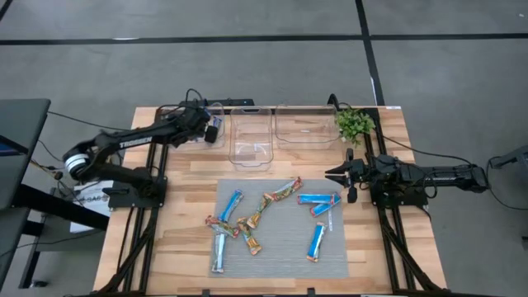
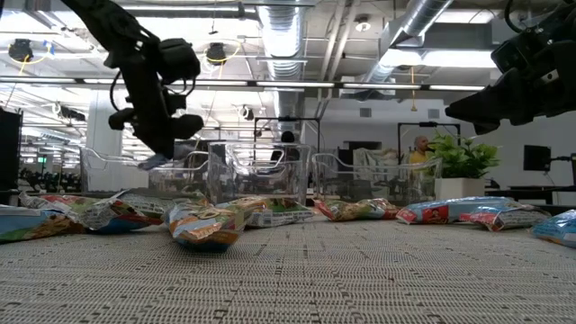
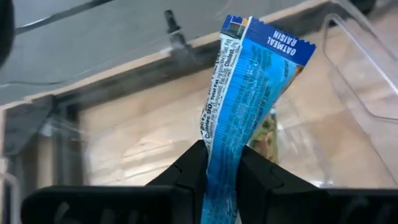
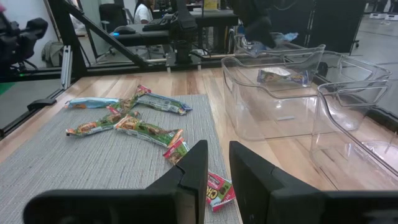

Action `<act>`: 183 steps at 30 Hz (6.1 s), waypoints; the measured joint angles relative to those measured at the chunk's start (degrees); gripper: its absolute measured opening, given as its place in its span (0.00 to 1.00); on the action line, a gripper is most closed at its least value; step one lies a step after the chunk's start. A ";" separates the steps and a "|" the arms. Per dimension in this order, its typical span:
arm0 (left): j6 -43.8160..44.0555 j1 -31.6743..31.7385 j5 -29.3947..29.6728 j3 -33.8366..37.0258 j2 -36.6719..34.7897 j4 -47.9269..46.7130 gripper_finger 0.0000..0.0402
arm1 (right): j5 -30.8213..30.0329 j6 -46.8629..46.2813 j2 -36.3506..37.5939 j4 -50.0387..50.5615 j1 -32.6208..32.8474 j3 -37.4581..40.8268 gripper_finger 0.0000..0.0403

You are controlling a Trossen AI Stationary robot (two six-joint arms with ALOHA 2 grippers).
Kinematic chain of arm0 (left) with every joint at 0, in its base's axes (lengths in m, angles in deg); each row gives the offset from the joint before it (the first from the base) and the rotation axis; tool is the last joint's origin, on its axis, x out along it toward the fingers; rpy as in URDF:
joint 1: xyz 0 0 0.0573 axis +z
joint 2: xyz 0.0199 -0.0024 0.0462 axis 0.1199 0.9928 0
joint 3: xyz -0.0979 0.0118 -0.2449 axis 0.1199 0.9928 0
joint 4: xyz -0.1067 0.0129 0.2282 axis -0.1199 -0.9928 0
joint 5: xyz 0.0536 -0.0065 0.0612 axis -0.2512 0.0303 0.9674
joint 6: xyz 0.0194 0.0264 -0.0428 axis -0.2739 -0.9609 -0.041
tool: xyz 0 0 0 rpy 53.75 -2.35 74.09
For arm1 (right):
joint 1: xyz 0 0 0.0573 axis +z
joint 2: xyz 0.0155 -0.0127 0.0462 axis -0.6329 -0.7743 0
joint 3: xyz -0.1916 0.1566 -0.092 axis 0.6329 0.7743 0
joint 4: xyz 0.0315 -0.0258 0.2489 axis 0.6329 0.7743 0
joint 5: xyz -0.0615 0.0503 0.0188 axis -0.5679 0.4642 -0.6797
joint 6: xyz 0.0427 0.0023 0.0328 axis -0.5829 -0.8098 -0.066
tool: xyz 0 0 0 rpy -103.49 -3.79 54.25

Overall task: Pick and place Granola Bars by type
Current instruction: Put the blue granola bar into the left transparent bin

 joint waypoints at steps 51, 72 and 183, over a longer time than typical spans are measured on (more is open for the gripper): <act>0.29 -8.86 -14.73 0.02 -25.48 22.61 0.46 | -0.02 -0.01 0.00 0.00 0.00 0.02 0.15; -9.30 -44.63 -26.97 0.04 -14.20 5.14 0.46 | -0.01 -0.02 0.00 0.00 0.00 0.02 0.15; 37.21 -46.22 -12.58 -18.82 12.62 -6.14 0.14 | -0.01 0.00 -0.01 0.28 0.00 -0.59 0.15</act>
